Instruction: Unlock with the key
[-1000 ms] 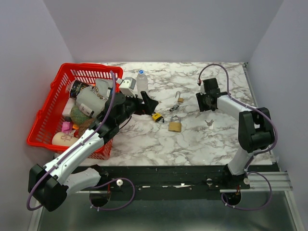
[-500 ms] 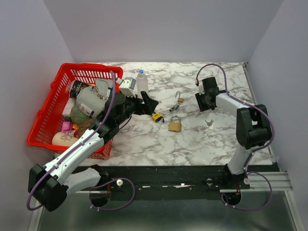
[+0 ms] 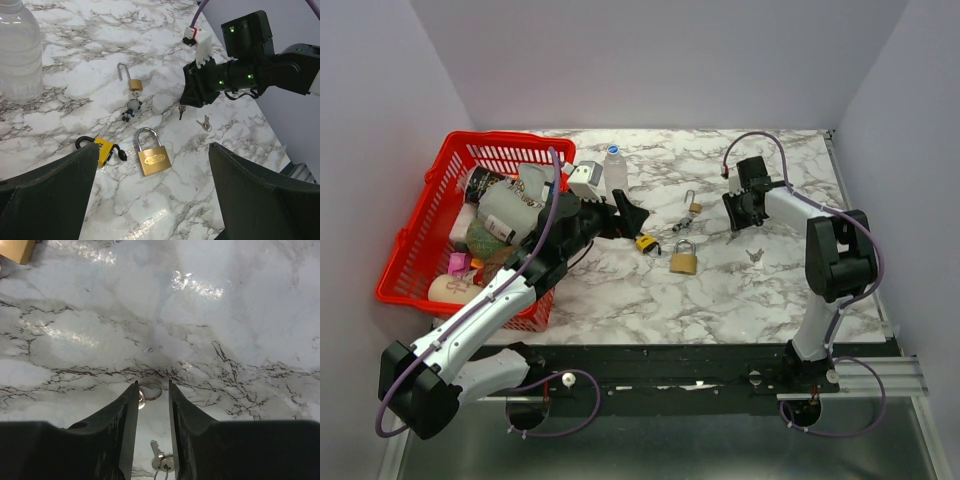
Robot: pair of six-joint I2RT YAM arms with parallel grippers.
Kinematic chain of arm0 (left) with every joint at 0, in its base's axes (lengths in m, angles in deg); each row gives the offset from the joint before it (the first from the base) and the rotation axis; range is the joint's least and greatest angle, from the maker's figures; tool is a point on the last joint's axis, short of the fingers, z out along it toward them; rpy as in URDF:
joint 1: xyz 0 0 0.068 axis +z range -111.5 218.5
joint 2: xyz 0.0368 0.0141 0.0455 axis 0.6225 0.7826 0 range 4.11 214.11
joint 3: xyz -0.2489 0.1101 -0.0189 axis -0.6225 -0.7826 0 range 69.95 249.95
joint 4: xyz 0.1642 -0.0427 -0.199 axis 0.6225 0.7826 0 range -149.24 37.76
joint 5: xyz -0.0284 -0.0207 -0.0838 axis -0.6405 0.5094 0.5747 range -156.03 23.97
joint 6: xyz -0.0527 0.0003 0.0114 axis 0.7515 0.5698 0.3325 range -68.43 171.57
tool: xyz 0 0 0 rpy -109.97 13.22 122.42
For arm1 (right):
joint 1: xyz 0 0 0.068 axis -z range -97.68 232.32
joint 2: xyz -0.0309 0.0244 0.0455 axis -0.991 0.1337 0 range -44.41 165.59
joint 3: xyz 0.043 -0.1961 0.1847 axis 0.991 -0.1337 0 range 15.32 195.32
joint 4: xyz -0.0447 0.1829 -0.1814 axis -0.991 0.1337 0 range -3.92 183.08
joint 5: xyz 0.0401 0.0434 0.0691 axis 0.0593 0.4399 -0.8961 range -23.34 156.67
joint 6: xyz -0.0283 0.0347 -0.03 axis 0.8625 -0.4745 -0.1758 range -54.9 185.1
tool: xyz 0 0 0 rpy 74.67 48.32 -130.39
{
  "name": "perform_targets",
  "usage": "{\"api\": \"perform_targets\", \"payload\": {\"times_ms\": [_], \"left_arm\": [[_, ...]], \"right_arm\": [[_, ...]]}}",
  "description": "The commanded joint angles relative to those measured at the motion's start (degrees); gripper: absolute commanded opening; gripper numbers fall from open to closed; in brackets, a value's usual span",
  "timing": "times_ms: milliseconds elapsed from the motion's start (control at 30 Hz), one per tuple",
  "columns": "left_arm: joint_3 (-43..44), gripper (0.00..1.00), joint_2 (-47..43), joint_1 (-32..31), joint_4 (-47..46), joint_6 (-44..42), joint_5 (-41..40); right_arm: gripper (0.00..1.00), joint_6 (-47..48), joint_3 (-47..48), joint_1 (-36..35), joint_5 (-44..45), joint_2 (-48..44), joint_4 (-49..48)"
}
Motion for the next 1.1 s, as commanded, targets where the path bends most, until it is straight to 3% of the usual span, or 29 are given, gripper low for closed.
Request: {"api": "perform_targets", "payload": {"times_ms": [0,600,800,933,1067], "left_arm": [[-0.1,0.99,-0.5,0.3,-0.3,0.2,0.9],[-0.1,0.99,-0.3,0.3,-0.4,0.5,1.3],[-0.2,0.99,0.0,0.3,-0.3,0.5,1.4],[-0.2,0.99,0.0,0.3,-0.4,0.6,1.6],[-0.2,0.99,0.0,0.3,-0.6,0.9,2.0]], "right_arm": [[0.36,-0.2,2.8,0.2,-4.7,2.4,4.5],[0.33,-7.2,-4.2,-3.1,-12.3,-3.3,2.3],[0.41,-13.0,-9.4,-5.8,-7.8,-8.7,-0.6],[0.51,-16.7,-13.6,-5.9,-3.4,-12.8,-1.8],[0.53,-16.2,-16.0,-6.0,-3.5,-14.3,-3.9]]}}
